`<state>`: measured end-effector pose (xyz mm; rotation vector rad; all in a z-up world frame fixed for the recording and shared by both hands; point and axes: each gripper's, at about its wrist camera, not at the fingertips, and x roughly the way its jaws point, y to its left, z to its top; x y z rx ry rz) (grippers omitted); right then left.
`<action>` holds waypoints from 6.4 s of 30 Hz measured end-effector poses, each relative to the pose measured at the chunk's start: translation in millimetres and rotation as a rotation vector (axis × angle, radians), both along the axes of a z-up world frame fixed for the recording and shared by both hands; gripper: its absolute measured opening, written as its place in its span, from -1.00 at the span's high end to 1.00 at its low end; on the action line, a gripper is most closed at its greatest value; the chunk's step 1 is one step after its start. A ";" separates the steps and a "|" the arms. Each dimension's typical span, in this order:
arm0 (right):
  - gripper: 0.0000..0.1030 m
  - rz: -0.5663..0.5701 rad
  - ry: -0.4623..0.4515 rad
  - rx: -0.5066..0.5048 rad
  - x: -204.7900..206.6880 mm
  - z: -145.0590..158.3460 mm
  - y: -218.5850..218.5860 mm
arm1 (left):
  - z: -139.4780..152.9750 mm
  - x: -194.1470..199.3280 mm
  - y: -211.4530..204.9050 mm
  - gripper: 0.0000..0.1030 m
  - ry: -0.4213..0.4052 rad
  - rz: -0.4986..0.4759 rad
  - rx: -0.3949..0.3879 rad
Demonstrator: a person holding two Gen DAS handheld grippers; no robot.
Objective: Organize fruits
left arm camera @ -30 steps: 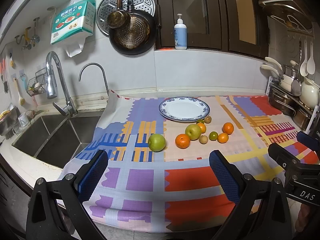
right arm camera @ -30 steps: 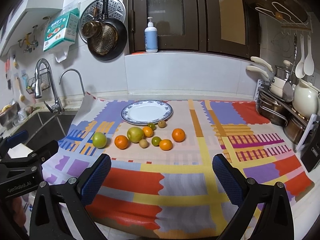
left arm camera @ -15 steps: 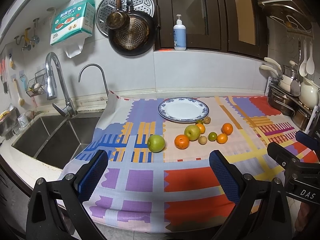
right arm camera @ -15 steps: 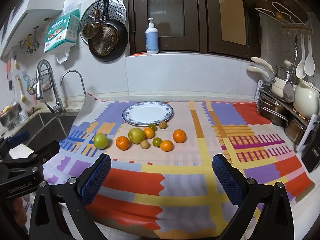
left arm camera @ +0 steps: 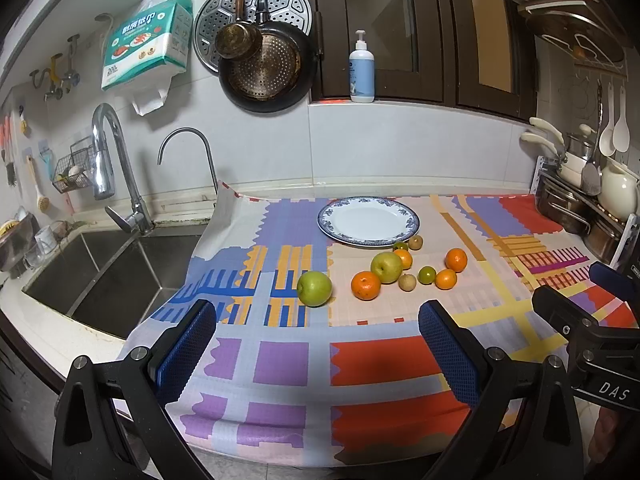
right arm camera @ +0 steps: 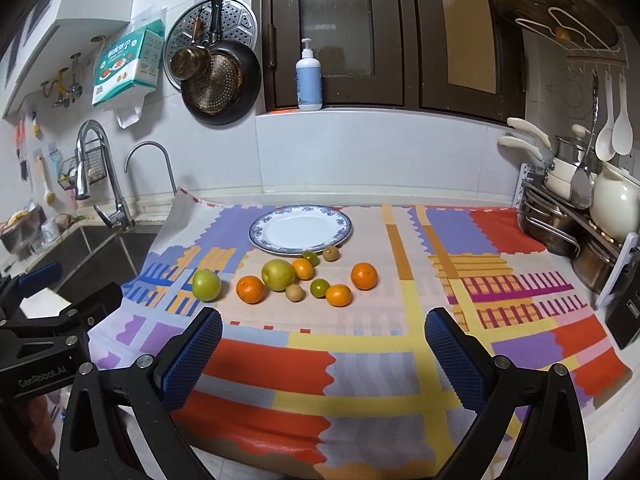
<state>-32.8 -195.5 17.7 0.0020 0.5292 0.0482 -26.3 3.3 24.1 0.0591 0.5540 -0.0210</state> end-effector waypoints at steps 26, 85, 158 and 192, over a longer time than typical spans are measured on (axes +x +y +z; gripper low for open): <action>-0.99 0.113 0.030 -0.046 60.3 -22.2 49.3 | -26.6 61.9 37.3 -0.78 0.000 -0.078 0.031; 0.17 0.303 0.344 -0.006 198.3 -118.0 101.0 | -118.3 191.6 46.9 0.04 0.294 -0.425 -0.016; 0.17 0.332 0.372 -0.081 449.4 -91.6 5.4 | -103.4 441.3 -50.3 0.04 0.300 -0.274 0.010; -0.15 0.229 0.225 -0.025 392.8 -41.3 -9.7 | -33.3 365.4 -39.8 -0.57 0.099 -0.236 -0.010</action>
